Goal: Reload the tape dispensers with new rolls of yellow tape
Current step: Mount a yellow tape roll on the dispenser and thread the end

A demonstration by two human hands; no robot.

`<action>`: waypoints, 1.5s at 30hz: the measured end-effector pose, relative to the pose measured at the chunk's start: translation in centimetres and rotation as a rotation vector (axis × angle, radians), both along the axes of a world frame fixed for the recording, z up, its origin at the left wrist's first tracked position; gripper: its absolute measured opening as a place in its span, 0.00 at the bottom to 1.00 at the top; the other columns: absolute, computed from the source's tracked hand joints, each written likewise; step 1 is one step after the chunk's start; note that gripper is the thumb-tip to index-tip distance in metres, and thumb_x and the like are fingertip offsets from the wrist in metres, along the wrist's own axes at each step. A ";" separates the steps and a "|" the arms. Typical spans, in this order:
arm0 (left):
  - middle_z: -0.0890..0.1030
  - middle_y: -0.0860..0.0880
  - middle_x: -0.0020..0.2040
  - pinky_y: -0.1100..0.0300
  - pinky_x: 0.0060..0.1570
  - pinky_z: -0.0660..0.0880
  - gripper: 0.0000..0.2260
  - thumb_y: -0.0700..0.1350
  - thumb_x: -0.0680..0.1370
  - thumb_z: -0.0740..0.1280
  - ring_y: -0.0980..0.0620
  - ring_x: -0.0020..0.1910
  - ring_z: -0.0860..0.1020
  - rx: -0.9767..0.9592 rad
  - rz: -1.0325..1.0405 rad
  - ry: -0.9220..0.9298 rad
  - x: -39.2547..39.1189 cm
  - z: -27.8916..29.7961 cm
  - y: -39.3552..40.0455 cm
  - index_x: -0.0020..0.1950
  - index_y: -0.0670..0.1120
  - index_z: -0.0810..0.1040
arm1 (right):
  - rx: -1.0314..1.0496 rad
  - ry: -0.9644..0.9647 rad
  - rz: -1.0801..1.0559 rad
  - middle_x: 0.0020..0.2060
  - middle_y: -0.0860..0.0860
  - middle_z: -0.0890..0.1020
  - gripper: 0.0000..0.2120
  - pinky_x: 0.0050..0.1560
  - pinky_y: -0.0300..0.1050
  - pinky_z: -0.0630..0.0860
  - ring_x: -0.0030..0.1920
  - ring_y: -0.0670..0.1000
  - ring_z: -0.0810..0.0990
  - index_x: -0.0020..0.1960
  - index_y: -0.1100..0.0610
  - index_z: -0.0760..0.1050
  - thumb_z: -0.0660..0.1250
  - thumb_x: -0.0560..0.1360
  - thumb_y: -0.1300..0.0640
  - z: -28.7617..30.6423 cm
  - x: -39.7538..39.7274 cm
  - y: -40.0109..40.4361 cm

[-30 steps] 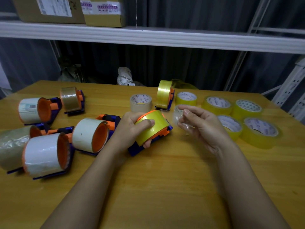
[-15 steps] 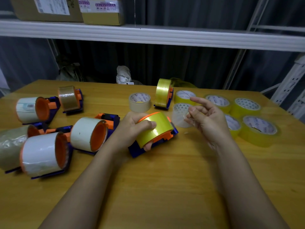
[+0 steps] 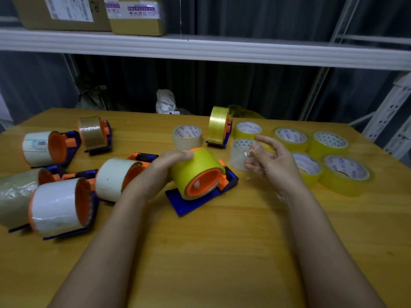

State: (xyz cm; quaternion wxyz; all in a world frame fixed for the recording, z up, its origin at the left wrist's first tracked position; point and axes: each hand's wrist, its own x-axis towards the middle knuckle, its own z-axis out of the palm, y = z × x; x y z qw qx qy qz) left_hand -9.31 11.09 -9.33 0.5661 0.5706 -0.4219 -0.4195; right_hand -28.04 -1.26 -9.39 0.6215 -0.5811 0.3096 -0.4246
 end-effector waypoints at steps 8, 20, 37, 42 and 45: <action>0.82 0.50 0.43 0.56 0.49 0.70 0.17 0.56 0.65 0.69 0.51 0.45 0.80 0.069 -0.006 -0.301 0.8 0.5 0.7 0.46 0.47 0.82 | 0.018 0.052 0.007 0.36 0.54 0.82 0.13 0.38 0.40 0.81 0.37 0.48 0.82 0.61 0.57 0.74 0.68 0.77 0.61 -0.6 0.4 -0.1; 0.78 0.50 0.56 0.53 0.55 0.72 0.16 0.64 0.74 0.63 0.50 0.54 0.75 0.326 0.083 -0.653 0.4 1.2 -0.6 0.50 0.54 0.79 | -0.071 0.234 0.009 0.42 0.53 0.84 0.10 0.51 0.47 0.80 0.48 0.49 0.83 0.57 0.49 0.75 0.68 0.77 0.59 -1.9 0.8 -0.4; 0.75 0.38 0.32 0.58 0.30 0.64 0.24 0.62 0.73 0.68 0.50 0.28 0.69 -0.166 0.351 -0.724 -0.9 -1.2 -1.5 0.35 0.40 0.75 | -0.240 0.088 -0.091 0.32 0.47 0.78 0.11 0.42 0.43 0.81 0.38 0.45 0.81 0.52 0.50 0.75 0.67 0.77 0.64 -1.8 0.6 -1.0; 0.73 0.44 0.27 0.61 0.27 0.62 0.17 0.51 0.76 0.69 0.56 0.26 0.68 -0.251 0.425 -0.737 -1.0 -1.3 -1.3 0.31 0.44 0.74 | -0.205 0.052 -0.081 0.34 0.52 0.77 0.10 0.35 0.37 0.80 0.34 0.43 0.82 0.56 0.58 0.72 0.65 0.77 0.67 -1.4 0.4 -0.9; 0.72 0.50 0.27 0.67 0.26 0.62 0.15 0.49 0.76 0.69 0.57 0.28 0.71 -0.277 0.478 -0.681 -0.6 -1.3 -0.9 0.31 0.45 0.74 | -0.189 0.014 -0.146 0.34 0.52 0.76 0.11 0.34 0.38 0.79 0.32 0.43 0.81 0.58 0.59 0.72 0.65 0.78 0.67 -1.3 -0.3 -1.3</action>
